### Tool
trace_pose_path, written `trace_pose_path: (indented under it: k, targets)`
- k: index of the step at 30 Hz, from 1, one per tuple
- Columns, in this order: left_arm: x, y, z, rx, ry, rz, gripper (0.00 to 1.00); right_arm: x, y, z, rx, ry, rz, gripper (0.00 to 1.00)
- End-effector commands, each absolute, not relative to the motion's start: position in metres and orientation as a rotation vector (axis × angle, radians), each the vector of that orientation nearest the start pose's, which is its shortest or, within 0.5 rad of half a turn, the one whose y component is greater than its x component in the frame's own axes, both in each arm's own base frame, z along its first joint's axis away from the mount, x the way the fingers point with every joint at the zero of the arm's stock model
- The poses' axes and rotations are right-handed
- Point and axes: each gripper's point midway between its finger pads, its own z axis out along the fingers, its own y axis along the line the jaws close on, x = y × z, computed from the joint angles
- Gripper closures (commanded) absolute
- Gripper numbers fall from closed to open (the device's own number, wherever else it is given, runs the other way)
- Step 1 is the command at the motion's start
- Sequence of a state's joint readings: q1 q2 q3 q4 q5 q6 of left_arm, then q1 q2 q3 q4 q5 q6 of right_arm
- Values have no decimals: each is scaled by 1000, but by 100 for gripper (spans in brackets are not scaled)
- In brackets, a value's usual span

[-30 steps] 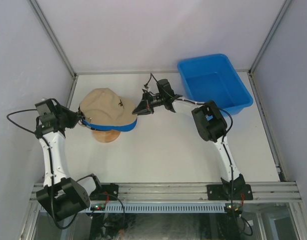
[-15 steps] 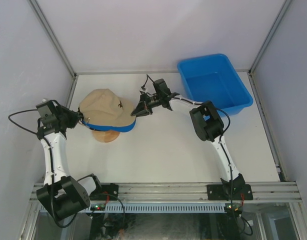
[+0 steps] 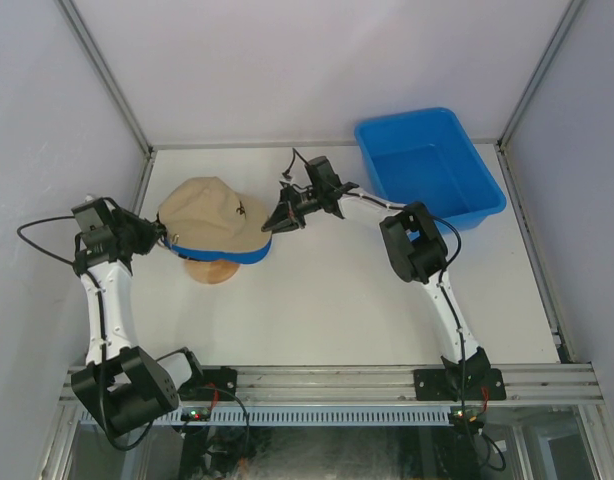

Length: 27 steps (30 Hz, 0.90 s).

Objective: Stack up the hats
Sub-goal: Stack the hat on the hat.

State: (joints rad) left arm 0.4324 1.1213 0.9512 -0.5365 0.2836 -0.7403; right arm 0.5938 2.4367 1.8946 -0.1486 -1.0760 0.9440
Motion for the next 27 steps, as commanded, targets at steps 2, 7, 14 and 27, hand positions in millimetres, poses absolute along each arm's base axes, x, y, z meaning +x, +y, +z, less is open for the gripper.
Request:
trace_pose_path:
  k: [2, 7, 14, 27]
  targets:
    - [296, 49, 160, -1222, 2147, -477, 94, 375, 431, 53, -4, 2752, 1622, 100]
    - [302, 49, 171, -1208, 2107, -498, 83, 390, 424, 78, 4, 2668, 1655, 86]
    - [307, 49, 181, -1213, 2066, -519, 66, 397, 416, 88, 0, 2656, 1630, 74]
    - [304, 60, 205, -1231, 1984, -484, 57, 398, 409, 97, -18, 2651, 1587, 71]
